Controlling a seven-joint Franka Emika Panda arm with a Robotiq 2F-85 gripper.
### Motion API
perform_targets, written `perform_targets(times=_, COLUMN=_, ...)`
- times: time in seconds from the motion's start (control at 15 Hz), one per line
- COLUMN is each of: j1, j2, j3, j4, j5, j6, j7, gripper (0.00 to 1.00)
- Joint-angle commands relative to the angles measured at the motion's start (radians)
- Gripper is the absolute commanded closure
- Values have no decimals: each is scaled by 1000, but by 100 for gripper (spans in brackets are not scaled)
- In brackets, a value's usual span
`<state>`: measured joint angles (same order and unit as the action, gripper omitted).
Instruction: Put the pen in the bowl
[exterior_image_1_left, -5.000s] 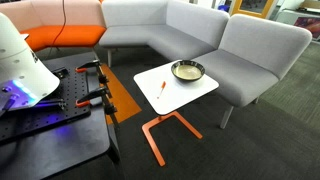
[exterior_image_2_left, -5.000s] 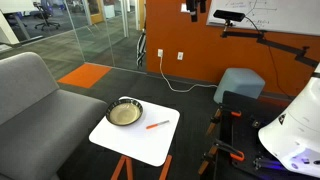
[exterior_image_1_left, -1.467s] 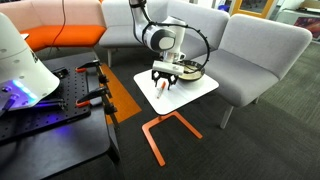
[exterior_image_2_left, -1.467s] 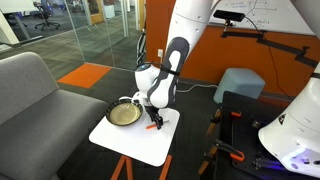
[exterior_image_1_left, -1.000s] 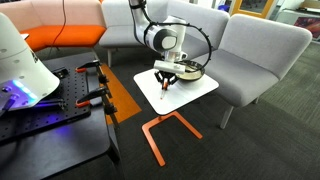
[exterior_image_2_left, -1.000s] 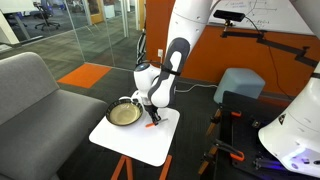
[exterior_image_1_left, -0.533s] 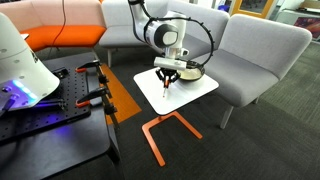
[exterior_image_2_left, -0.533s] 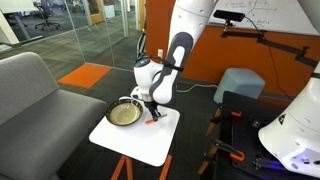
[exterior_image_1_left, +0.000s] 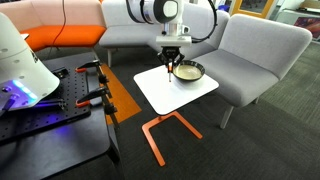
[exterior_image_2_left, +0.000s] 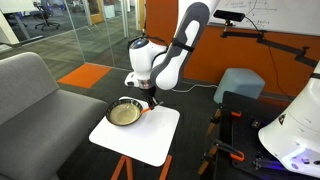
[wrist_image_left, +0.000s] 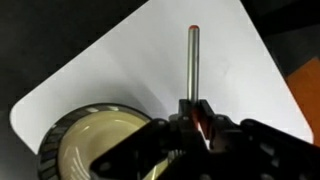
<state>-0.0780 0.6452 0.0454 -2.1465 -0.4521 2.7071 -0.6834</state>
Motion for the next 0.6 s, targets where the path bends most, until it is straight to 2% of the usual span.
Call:
perform_targets(times=0.0, j1=18, j2=20, j3=10, j4=77, j5=-4, j6=-61, j7=8, gripper=96)
perform_targets(times=0.33, j1=27, j2=143, j3=67, j4=288, j5=14, j6=-145, j7=-57, gripper=96)
perform_targets(times=0.53, j1=47, j2=240, j3=74, j4=421, j5=10, j6=-175, j7=-77, gripper=96)
